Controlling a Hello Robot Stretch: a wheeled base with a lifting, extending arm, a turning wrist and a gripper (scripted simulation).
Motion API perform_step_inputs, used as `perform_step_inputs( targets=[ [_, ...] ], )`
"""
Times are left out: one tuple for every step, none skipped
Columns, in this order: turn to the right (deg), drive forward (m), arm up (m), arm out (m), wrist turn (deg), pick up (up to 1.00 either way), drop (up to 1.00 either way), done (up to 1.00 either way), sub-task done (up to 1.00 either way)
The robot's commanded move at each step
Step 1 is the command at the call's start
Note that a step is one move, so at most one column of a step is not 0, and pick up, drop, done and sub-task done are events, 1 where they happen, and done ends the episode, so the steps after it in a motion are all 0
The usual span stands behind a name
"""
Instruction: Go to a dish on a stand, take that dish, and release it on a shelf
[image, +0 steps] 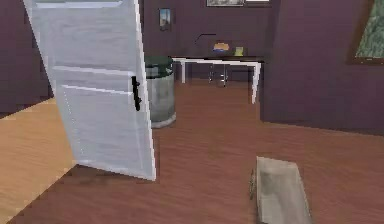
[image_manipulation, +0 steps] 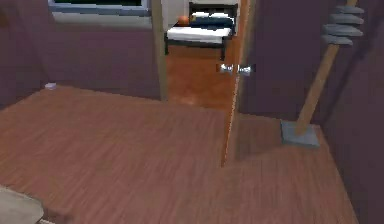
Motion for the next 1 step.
perform_step_inputs(
  targets=[
    [0.0,1.00,0.00,0.00,0.0,0.00,0.00,0.00,0.00]
  ],
)
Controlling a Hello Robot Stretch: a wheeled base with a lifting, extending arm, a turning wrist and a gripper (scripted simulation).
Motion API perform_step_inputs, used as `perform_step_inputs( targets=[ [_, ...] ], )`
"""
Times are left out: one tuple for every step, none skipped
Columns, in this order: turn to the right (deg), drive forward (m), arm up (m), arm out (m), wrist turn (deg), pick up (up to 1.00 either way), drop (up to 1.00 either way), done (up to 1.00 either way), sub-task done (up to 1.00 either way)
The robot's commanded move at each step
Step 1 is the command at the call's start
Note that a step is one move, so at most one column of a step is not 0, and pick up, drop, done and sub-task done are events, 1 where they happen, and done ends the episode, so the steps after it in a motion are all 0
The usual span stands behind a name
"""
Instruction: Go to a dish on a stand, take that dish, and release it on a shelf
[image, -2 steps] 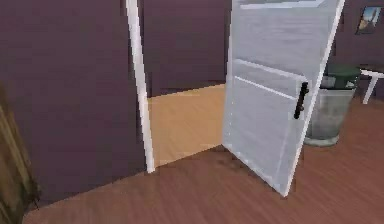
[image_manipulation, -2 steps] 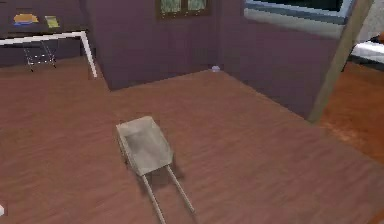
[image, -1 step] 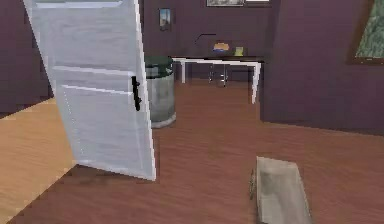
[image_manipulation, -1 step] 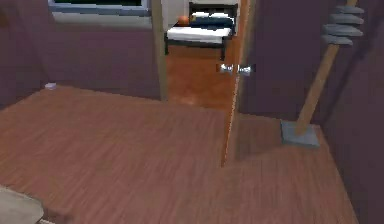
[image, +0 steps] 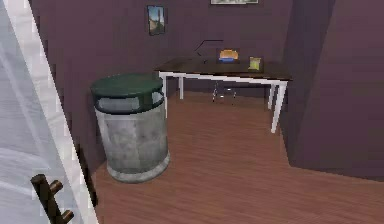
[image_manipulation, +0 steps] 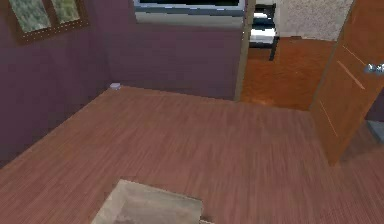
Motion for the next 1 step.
perform_step_inputs(
  targets=[
    [0.0,0.25,0.00,0.00,0.0,0.00,0.00,0.00,0.00]
  ],
)
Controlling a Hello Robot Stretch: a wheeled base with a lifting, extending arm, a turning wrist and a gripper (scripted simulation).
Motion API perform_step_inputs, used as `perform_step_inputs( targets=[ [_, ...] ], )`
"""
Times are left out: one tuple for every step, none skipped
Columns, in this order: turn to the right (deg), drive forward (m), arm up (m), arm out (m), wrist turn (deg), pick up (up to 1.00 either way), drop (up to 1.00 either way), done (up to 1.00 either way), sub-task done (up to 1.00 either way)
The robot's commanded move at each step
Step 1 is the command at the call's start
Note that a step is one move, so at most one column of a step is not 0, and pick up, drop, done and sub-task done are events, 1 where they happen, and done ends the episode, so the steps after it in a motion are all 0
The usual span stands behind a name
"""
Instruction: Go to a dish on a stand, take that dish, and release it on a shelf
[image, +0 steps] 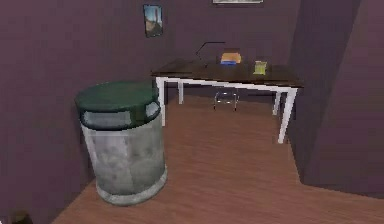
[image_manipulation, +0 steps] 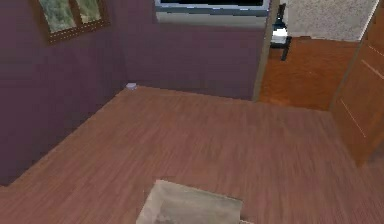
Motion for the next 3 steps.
perform_step_inputs(
  targets=[
    [-45.0,0.00,0.00,0.00,0.0,0.00,0.00,0.00,0.00],
    [-45.0,0.00,0.00,0.00,0.0,0.00,0.00,0.00,0.00],
    [-27.0,0.00,0.00,0.00,0.0,0.00,0.00,0.00,0.00]
  ],
)
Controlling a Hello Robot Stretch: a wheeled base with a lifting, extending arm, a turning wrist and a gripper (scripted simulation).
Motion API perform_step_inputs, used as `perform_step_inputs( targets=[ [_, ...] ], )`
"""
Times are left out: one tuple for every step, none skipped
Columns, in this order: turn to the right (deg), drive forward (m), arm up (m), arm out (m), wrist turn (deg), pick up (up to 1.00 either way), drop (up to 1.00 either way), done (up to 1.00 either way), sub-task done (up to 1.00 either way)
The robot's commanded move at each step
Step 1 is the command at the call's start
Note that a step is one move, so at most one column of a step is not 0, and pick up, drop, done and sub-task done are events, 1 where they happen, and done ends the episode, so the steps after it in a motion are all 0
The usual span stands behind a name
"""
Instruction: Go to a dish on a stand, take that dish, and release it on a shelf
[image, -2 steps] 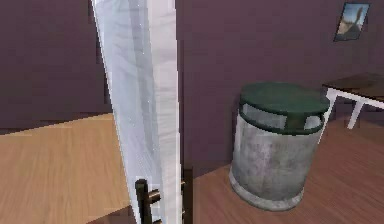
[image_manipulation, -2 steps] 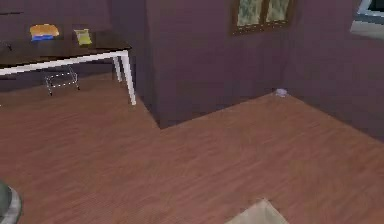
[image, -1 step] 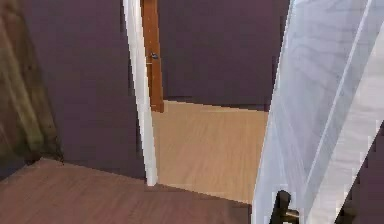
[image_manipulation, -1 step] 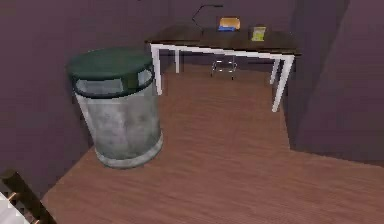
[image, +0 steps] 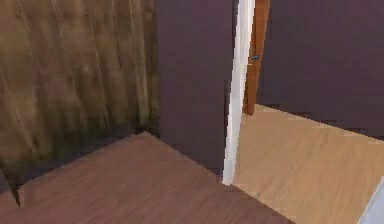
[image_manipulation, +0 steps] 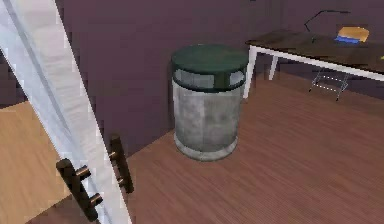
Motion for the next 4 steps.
perform_step_inputs(
  targets=[
    [0.0,0.35,0.00,0.00,0.0,0.00,0.00,0.00,0.00],
    [36.0,0.00,0.00,0.00,0.0,0.00,0.00,0.00,0.00],
    [0.0,1.00,0.00,0.00,0.0,0.00,0.00,0.00,0.00],
    [6.0,0.00,0.00,0.00,0.0,0.00,0.00,0.00,0.00]
  ],
)
